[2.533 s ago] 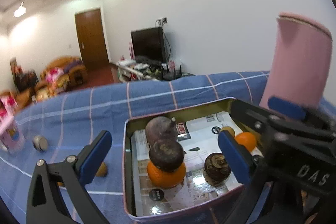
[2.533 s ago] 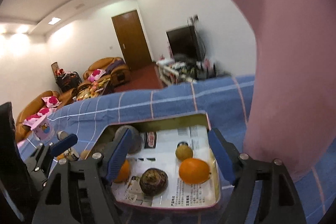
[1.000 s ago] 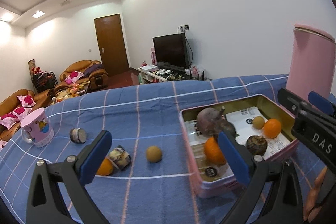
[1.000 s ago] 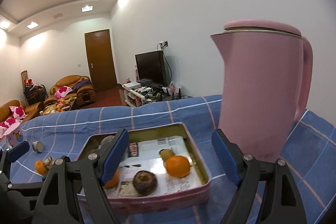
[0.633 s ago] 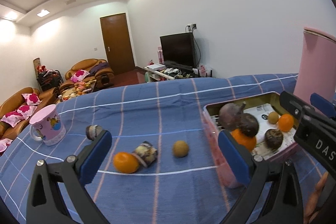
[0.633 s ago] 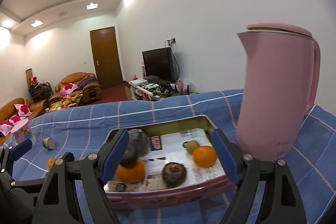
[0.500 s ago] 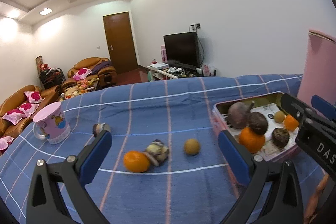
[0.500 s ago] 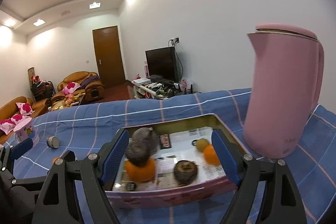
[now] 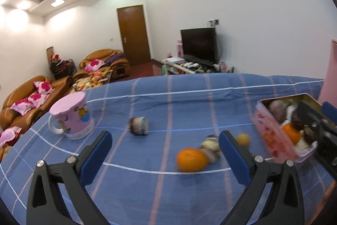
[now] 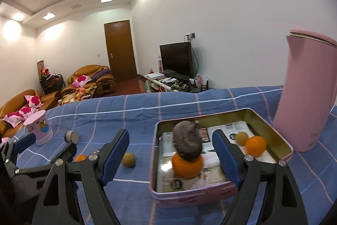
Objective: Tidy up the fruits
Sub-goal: 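Lift both open tools out of the tin box back over the table, then grasp the small yellow-brown fruit with the right tool while the left tool approaches an orange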
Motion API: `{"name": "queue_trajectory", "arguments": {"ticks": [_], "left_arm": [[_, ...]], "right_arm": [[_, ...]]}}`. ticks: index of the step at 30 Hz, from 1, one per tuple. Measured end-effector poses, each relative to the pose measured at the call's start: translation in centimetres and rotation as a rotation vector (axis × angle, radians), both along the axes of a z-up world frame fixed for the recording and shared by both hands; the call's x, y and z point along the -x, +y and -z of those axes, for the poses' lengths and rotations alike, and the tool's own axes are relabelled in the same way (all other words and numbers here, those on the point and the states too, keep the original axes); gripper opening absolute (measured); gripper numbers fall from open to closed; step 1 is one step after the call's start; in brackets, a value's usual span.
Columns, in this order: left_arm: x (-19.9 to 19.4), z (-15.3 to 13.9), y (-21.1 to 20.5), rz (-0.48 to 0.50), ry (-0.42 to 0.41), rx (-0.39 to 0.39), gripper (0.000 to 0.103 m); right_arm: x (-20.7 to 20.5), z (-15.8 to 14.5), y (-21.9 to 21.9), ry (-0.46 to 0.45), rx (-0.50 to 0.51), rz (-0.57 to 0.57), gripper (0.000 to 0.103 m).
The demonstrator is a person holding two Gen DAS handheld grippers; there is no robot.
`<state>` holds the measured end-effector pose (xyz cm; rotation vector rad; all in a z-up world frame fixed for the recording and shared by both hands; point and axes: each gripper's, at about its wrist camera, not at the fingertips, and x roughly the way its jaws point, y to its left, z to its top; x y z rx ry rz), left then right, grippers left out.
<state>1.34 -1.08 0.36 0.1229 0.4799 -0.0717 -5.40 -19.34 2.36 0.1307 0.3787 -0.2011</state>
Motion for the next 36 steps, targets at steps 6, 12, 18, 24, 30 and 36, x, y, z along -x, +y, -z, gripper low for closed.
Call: {"name": "queue_trajectory", "arguments": {"ticks": [6,12,18,24,30,36], "left_arm": [[-2.1,0.5,4.9,-0.102,0.048,0.041,0.103],[-3.4,1.2,8.2,-0.178,0.092,0.071,0.103],[-3.7,1.5,8.8,-0.185,0.111,0.074,0.103],[-3.7,1.6,8.1,-0.172,0.110,0.032,0.103],[-3.9,1.4,8.1,-0.171,0.114,0.026,0.103],[-3.9,1.4,7.9,-0.150,0.114,0.014,0.103]], "right_arm": [[-1.2,0.3,1.4,0.026,-0.011,-0.034,0.082],[-3.2,1.1,3.5,0.109,-0.008,-0.090,0.082],[-5.3,2.3,5.3,0.218,-0.009,-0.196,0.072],[-6.9,3.7,5.4,0.313,-0.071,-0.303,0.056],[-7.3,4.1,5.7,0.364,-0.002,-0.307,0.055],[-8.6,4.2,5.7,0.444,0.165,-0.394,0.052]]}}
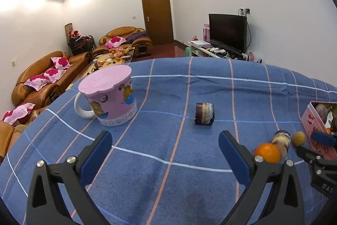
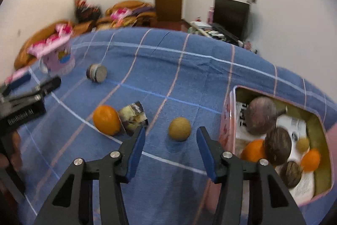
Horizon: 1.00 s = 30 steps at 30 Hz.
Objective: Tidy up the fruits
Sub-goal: 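Grasp the small yellow-brown fruit with the right tool while the left tool approaches an orange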
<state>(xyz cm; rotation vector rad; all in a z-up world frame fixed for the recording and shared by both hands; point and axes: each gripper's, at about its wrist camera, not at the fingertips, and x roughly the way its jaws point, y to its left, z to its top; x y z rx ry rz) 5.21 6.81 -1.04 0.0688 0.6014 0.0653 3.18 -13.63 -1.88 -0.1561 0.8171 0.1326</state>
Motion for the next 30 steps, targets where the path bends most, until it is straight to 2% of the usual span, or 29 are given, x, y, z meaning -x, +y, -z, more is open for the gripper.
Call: {"name": "queue_trajectory", "arguments": {"ticks": [2,6,10,12,14,17,21,23,27,30], "left_arm": [[0.0,0.0,-0.1,0.009,0.000,-0.004,0.103],[0.1,0.0,-0.1,0.018,0.001,-0.005,0.103],[0.1,0.0,-0.1,0.040,0.005,0.001,0.103],[0.3,0.0,-0.4,0.066,0.003,0.004,0.103],[0.5,-0.2,-0.8,0.122,0.001,0.017,0.103],[1.0,-0.4,-1.9,0.245,0.003,0.044,0.103],[1.4,0.0,-4.4,0.372,0.034,0.014,0.102],[1.3,0.2,-5.9,0.431,0.063,0.000,0.097],[0.5,1.3,-8.6,0.477,0.144,-0.069,0.089],[-0.3,2.0,-9.3,0.478,0.200,-0.078,0.080]], "right_arm": [[-0.9,0.5,0.5,0.049,0.057,-0.045,0.052],[-2.1,1.4,1.5,0.082,0.179,-0.090,0.046],[-2.8,1.2,1.0,0.098,0.160,-0.083,0.038],[-2.8,1.1,0.6,0.097,0.174,-0.069,0.028],[-2.2,0.6,0.1,0.077,0.130,-0.047,0.028],[-0.3,-0.9,-1.0,0.016,-0.010,-0.007,0.028],[3.2,-2.5,-2.3,-0.070,-0.186,0.008,0.028],[4.6,-2.7,-2.8,-0.103,-0.249,0.020,0.028],[5.8,-2.1,-2.7,-0.148,-0.248,0.047,0.028],[5.3,-1.9,-2.9,-0.140,-0.273,0.044,0.028]]}}
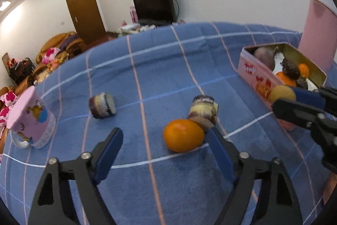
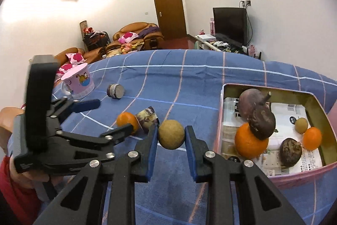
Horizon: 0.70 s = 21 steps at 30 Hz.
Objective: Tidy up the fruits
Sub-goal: 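Grasp the small yellow-brown fruit with the right tool while the left tool approaches an orange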
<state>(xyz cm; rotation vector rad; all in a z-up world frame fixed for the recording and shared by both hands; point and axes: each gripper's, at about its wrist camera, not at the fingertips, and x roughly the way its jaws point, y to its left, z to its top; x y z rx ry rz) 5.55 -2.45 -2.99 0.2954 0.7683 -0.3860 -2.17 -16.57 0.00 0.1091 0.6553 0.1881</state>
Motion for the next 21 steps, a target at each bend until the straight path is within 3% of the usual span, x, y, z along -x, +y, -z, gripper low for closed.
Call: {"name": "queue_trajectory", "arguments": {"ticks": [2,8,12,16,21], "left_arm": [[-0.9,0.4,-0.1,0.003,0.054,0.017,0.077],[-2.0,1.1,0.5,0.013,0.133,0.071,0.045],[-2.2,0.7,2.0,-0.054,0.125,0.114,0.043],[-1.1,-0.8,4.1,-0.171,0.009,0.167,0.043],[1.2,-2.4,5.3,-0.316,-0.153,0.163,0.043]], "right_arm": [[-0.1,0.0,-0.2,0.001,-0.013,-0.001,0.028],[0.1,0.3,-0.6,0.008,-0.027,-0.009,0.028],[0.0,0.3,-0.7,-0.002,-0.021,0.001,0.028],[0.4,0.0,-0.8,-0.052,-0.014,0.022,0.028],[1.6,-1.0,-0.2,-0.136,0.039,0.046,0.028]]}}
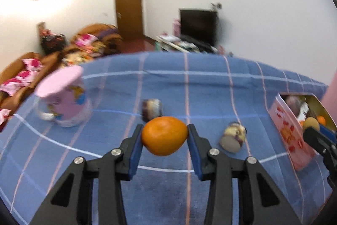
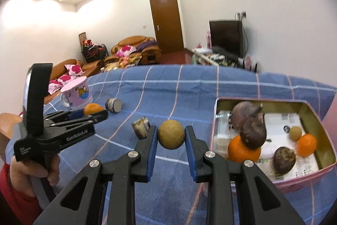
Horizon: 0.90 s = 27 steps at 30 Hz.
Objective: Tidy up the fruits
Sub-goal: 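Grasp the small yellow-brown fruit with the right tool while the left tool approaches an orange, then close the left tool on the orange on the table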
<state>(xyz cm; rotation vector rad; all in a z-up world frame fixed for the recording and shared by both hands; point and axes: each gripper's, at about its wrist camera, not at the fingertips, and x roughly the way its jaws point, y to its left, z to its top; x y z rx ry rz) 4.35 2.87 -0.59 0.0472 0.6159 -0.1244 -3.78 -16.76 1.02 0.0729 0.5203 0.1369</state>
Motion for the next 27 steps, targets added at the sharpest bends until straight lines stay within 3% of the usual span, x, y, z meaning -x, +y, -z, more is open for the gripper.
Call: {"name": "queue_trajectory", "arguments": {"ticks": [5,19,27], "left_arm": [[2.6,-0.6,-0.9,-0.033,-0.084,-0.039,0.043],[5.2,-1.1,-4.2,-0.034,-0.130,-0.073,0.043],[6.4,-1.3,-4.2,0.019,-0.141,-0.003,0.043]], "right_arm": [[0.7,-0.4,0.9,-0.048,0.059,0.017,0.028],[2.2,-0.3,1.3,-0.057,0.085,0.035,0.028],[2.8,-0.3,-0.1,-0.052,0.063,0.062,0.028]]}}
